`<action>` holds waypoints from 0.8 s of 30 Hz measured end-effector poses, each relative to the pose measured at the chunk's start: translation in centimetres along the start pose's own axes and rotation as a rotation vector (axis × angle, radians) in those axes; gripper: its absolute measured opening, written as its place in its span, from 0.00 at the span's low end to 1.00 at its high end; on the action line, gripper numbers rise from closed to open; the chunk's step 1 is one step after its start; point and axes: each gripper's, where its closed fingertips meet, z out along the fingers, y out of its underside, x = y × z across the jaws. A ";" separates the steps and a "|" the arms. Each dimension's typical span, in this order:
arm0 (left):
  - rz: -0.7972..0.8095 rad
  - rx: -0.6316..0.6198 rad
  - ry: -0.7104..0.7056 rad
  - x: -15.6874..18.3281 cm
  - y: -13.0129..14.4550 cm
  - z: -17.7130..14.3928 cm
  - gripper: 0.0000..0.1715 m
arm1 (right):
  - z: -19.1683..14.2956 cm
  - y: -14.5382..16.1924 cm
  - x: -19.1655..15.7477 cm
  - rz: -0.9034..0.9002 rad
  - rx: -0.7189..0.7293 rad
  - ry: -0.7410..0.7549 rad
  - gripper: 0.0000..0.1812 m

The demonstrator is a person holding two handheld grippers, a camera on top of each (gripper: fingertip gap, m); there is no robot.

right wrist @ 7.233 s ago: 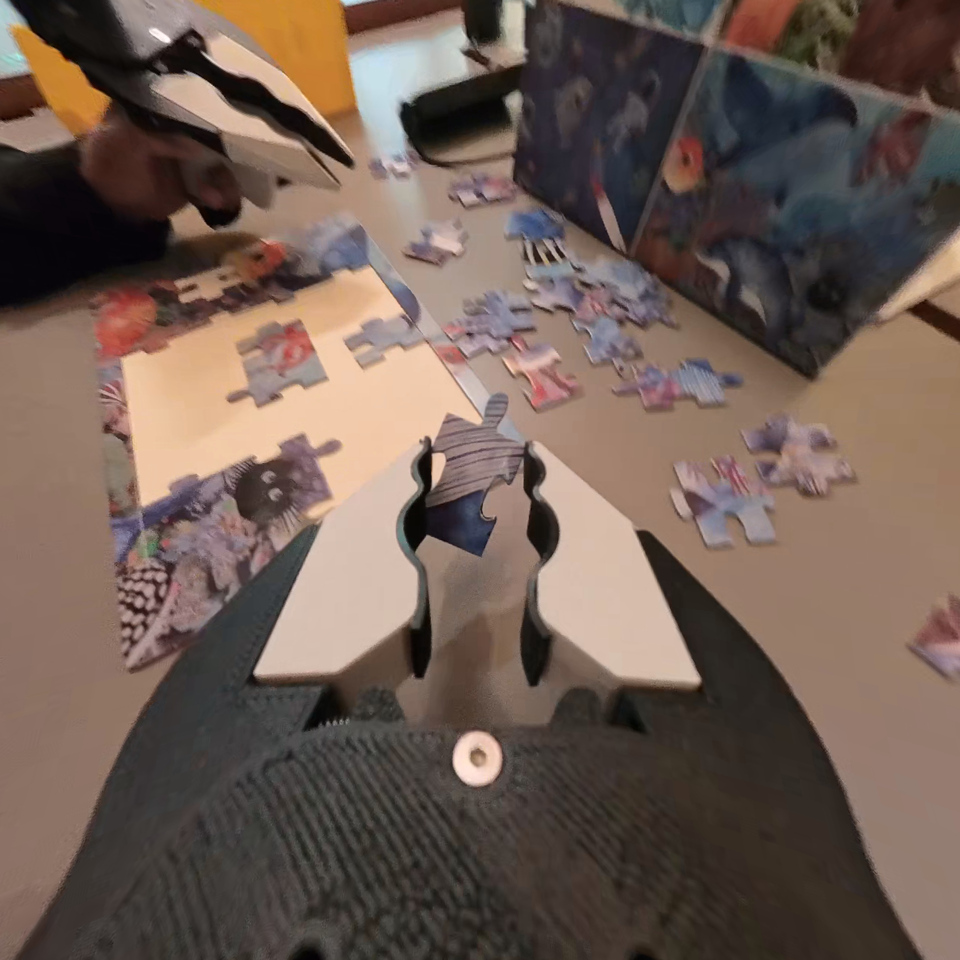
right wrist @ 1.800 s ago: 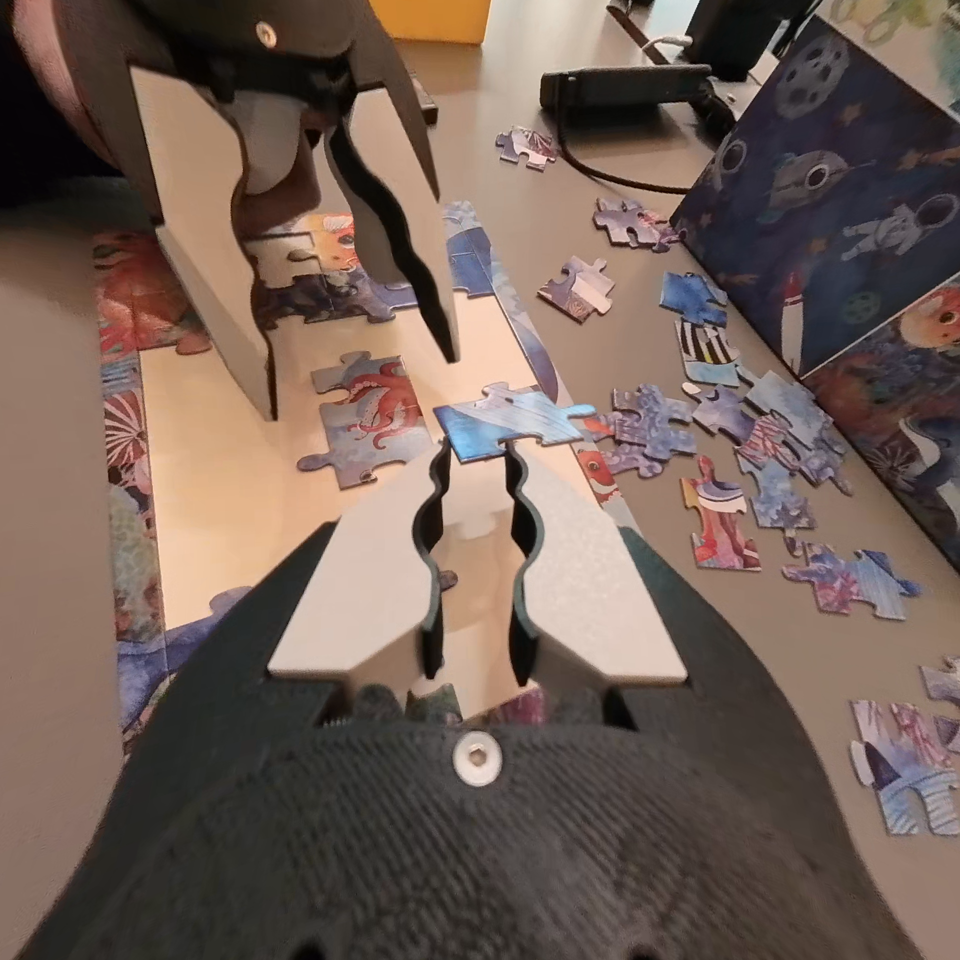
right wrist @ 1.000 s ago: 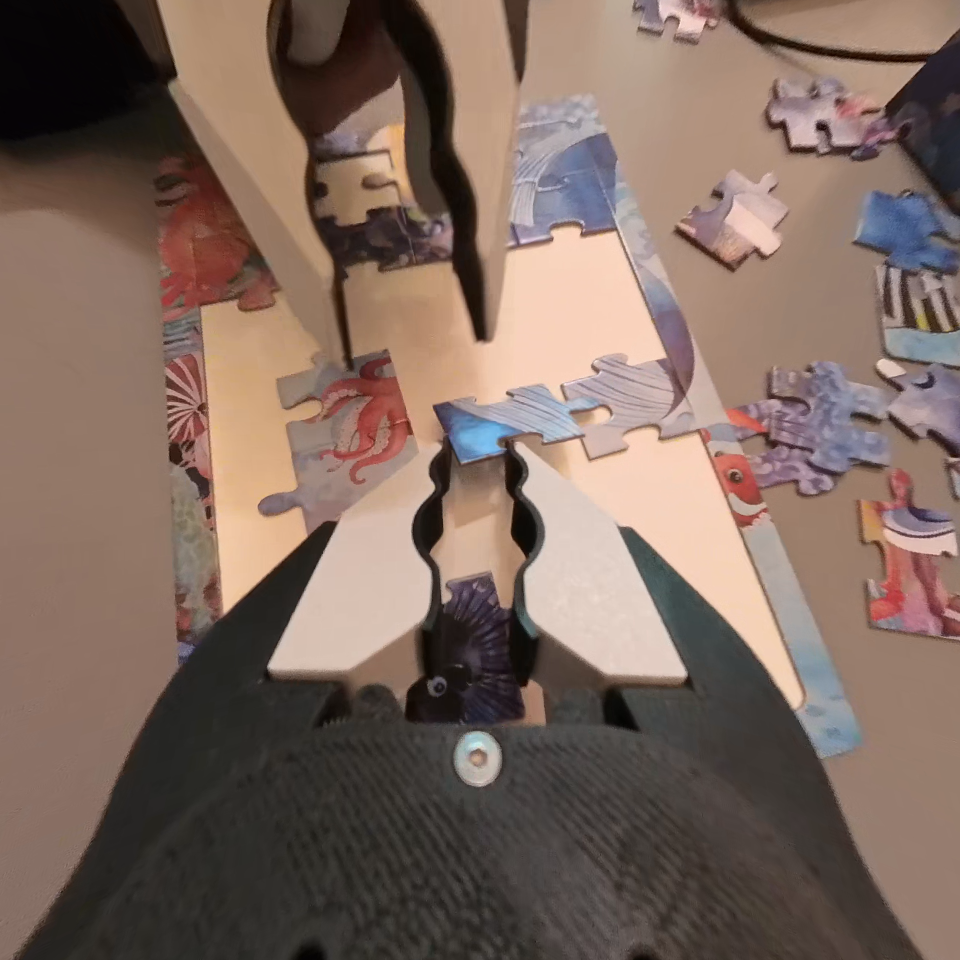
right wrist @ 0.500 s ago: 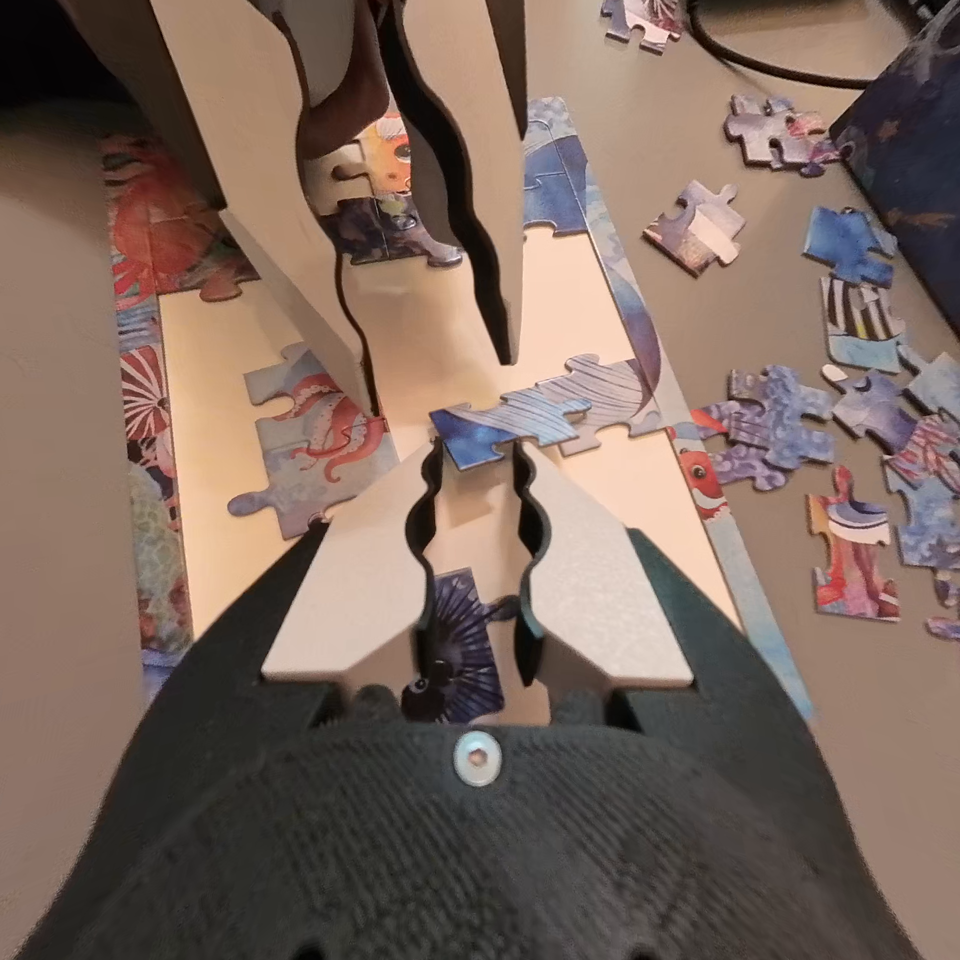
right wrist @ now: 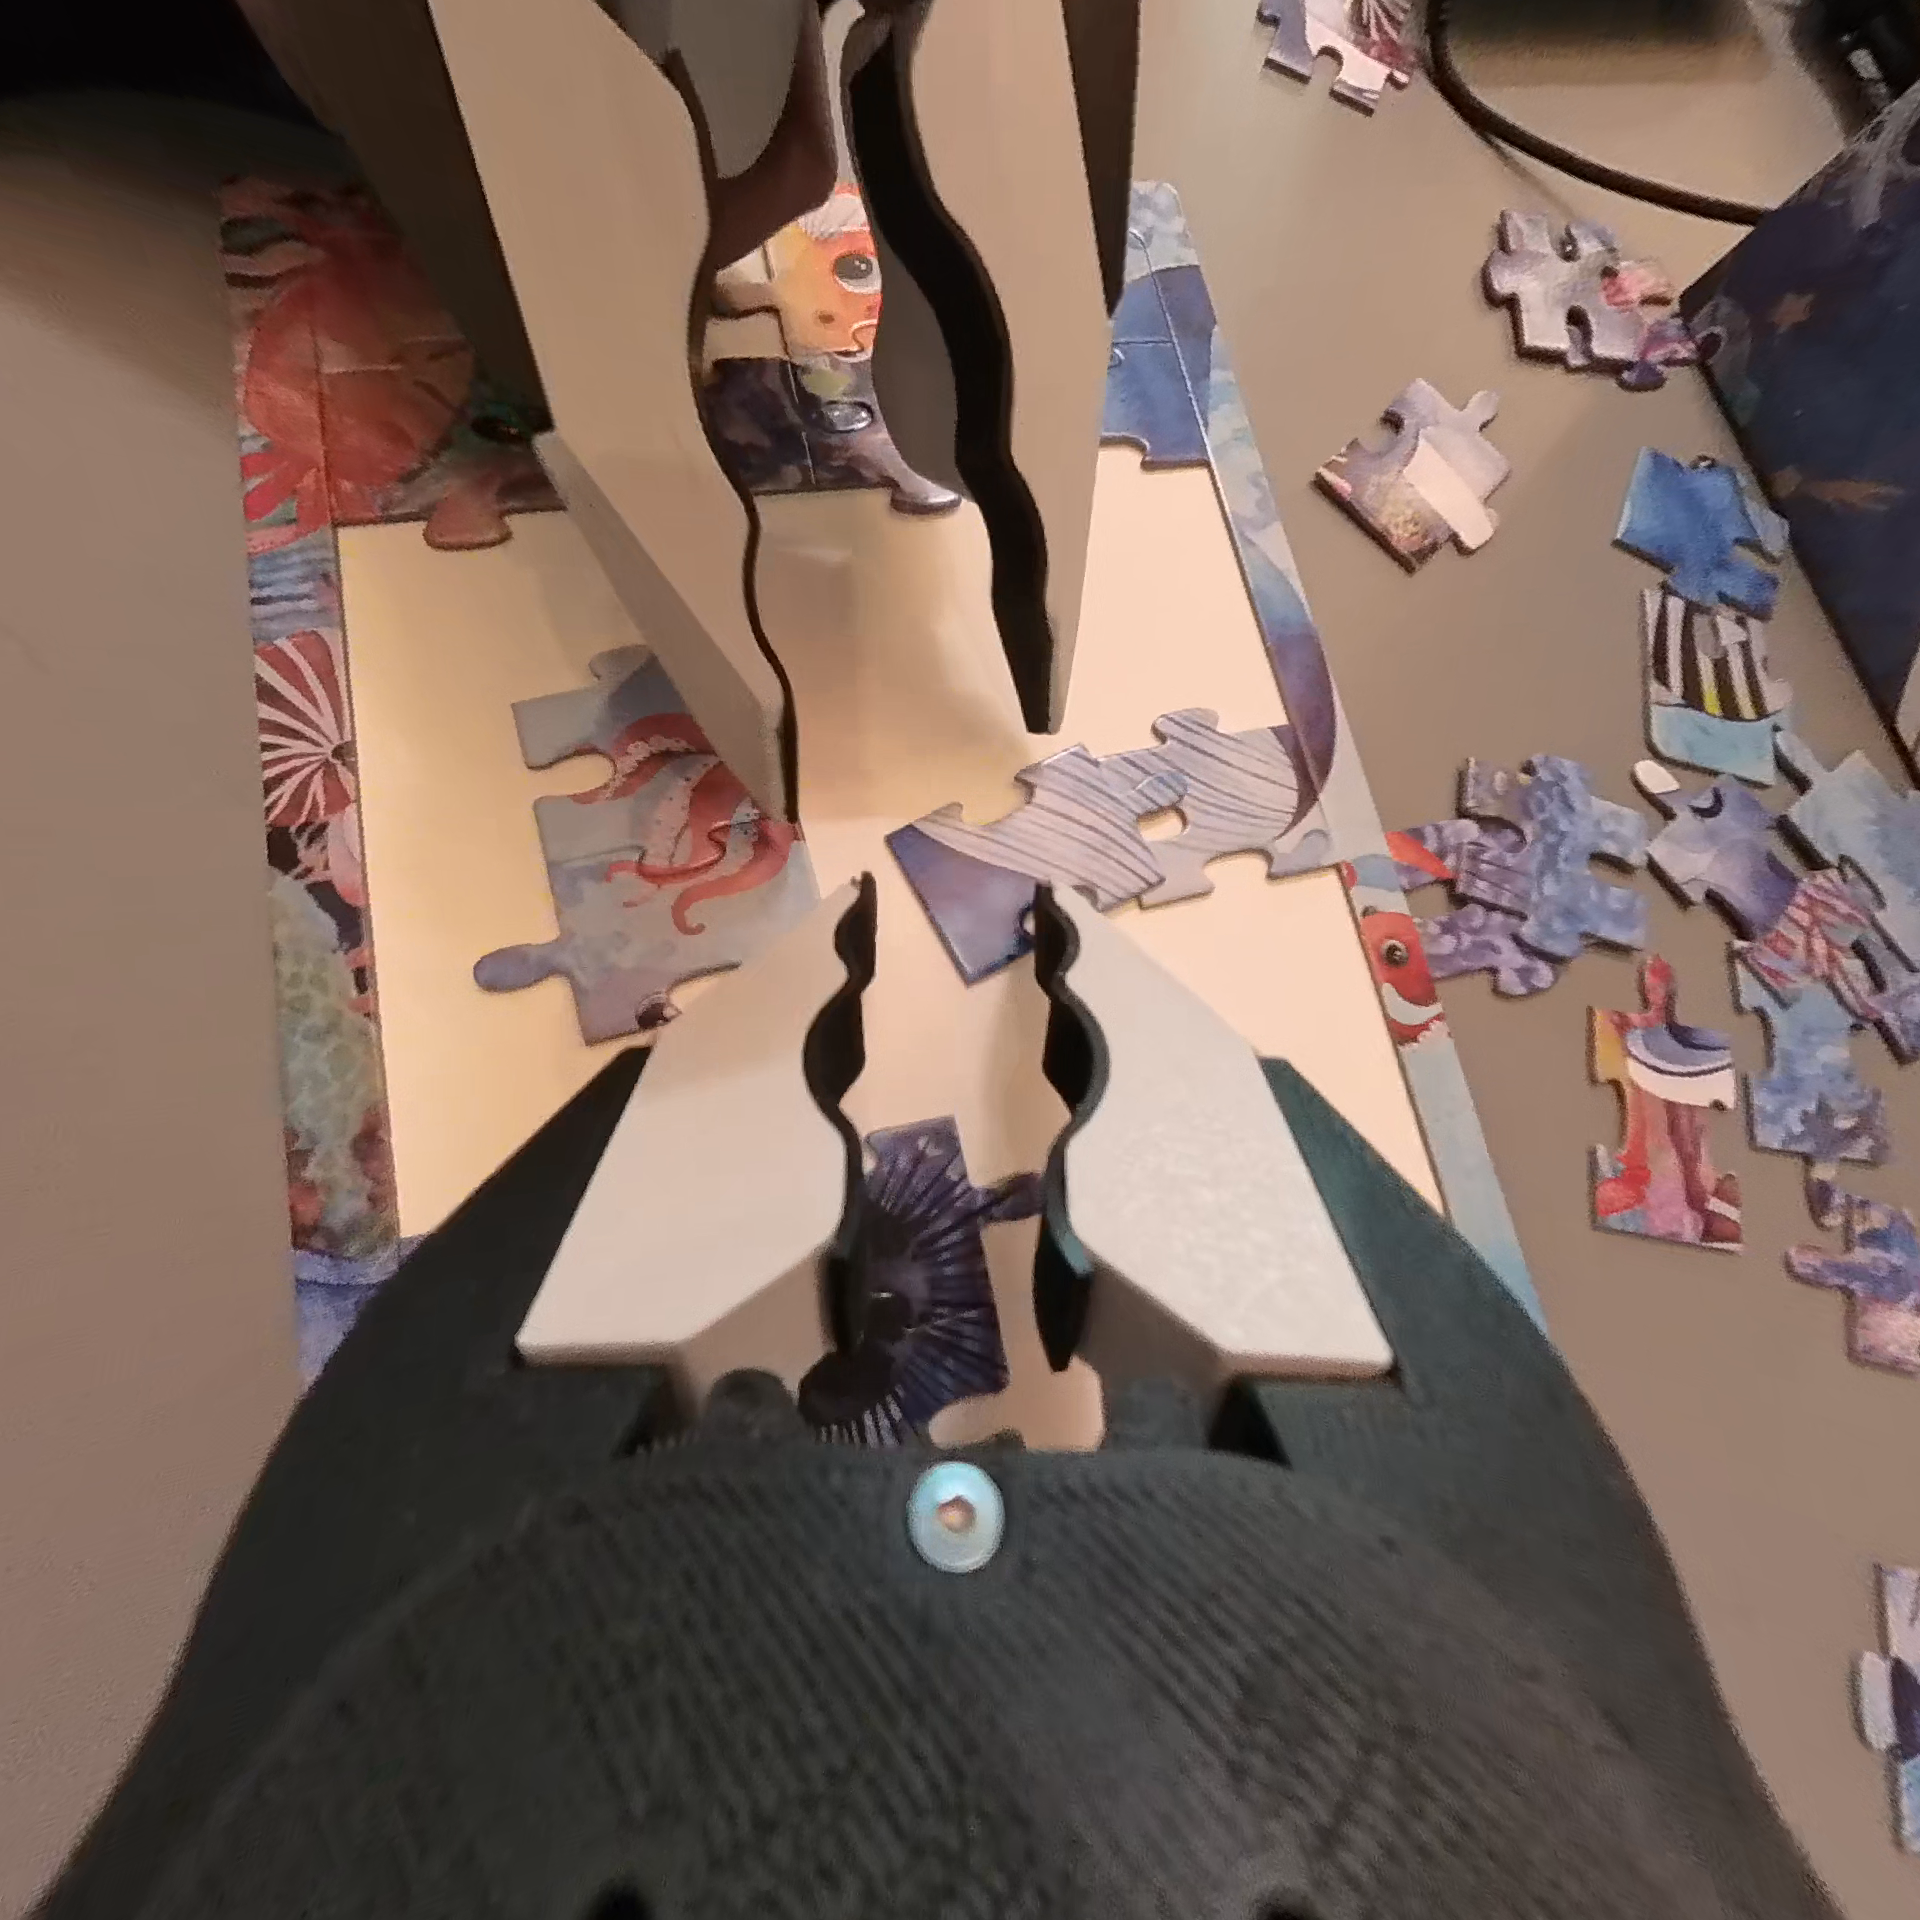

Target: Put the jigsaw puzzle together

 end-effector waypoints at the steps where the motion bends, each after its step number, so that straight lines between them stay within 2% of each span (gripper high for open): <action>1: -0.002 -0.006 -0.002 0.0 0.1 0.0 0.28 | 0.0 0.0 0.0 -0.001 -0.003 0.003 0.16; 6: -0.039 -0.044 0.011 -0.2 0.7 0.3 0.31 | -0.4 0.5 0.7 0.041 -0.015 0.010 0.17; 14: -0.045 -0.041 0.025 -0.1 0.6 0.4 0.33 | -0.6 0.7 -0.6 0.166 -0.014 -0.116 0.21; 24: -0.004 -0.048 -0.012 0.0 0.3 0.8 0.37 | -0.4 0.4 -0.9 0.172 0.005 -0.140 0.19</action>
